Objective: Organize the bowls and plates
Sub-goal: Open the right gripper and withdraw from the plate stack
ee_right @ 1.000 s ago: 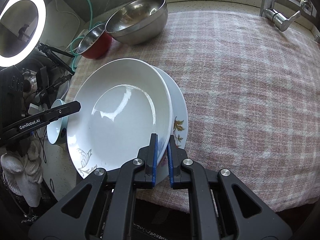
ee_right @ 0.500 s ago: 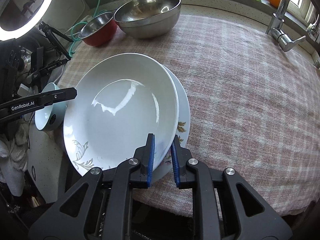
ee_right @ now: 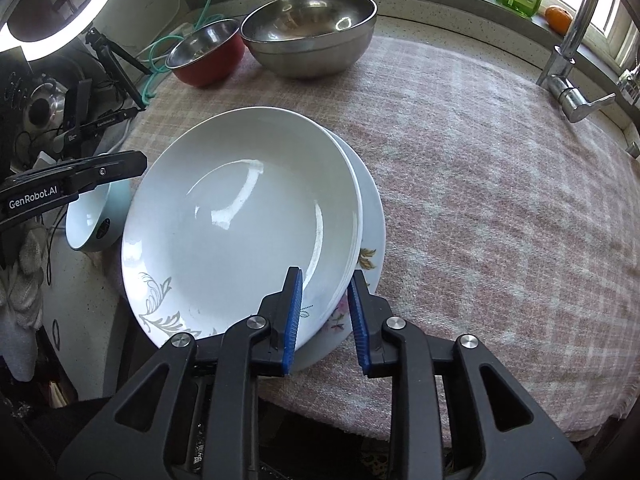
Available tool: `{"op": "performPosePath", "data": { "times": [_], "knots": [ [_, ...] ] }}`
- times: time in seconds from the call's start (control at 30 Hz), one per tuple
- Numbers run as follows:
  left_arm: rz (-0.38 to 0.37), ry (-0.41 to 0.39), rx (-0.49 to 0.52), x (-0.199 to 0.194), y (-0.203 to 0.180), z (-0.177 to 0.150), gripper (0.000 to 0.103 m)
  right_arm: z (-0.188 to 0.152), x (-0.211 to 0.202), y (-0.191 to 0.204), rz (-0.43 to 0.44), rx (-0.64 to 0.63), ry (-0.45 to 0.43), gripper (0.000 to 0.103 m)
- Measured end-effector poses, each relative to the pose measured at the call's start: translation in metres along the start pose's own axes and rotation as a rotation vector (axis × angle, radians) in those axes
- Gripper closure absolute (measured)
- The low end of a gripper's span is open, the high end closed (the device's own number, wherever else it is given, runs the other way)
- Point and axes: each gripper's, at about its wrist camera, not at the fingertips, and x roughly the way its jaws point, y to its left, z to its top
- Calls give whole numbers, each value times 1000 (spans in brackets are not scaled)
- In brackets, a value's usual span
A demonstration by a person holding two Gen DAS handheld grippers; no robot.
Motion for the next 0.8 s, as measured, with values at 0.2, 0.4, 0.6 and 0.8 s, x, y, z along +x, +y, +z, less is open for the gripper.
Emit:
{"op": "performPosePath", "data": {
  "times": [0.2, 0.4, 0.6, 0.8],
  "knots": [
    [33, -51, 38, -12, -6, 4, 74, 5, -20, -7, 11, 23, -89, 46],
    [46, -86, 49, -19, -12, 9, 57, 14, -36, -22, 16, 68, -159, 31],
    [49, -103, 52, -24, -15, 13, 43, 22, -43, -34, 29, 98, -177, 24],
    [35, -104, 31, -24, -16, 18, 35, 31, -50, -47, 48, 121, -193, 23]
  ]
}}
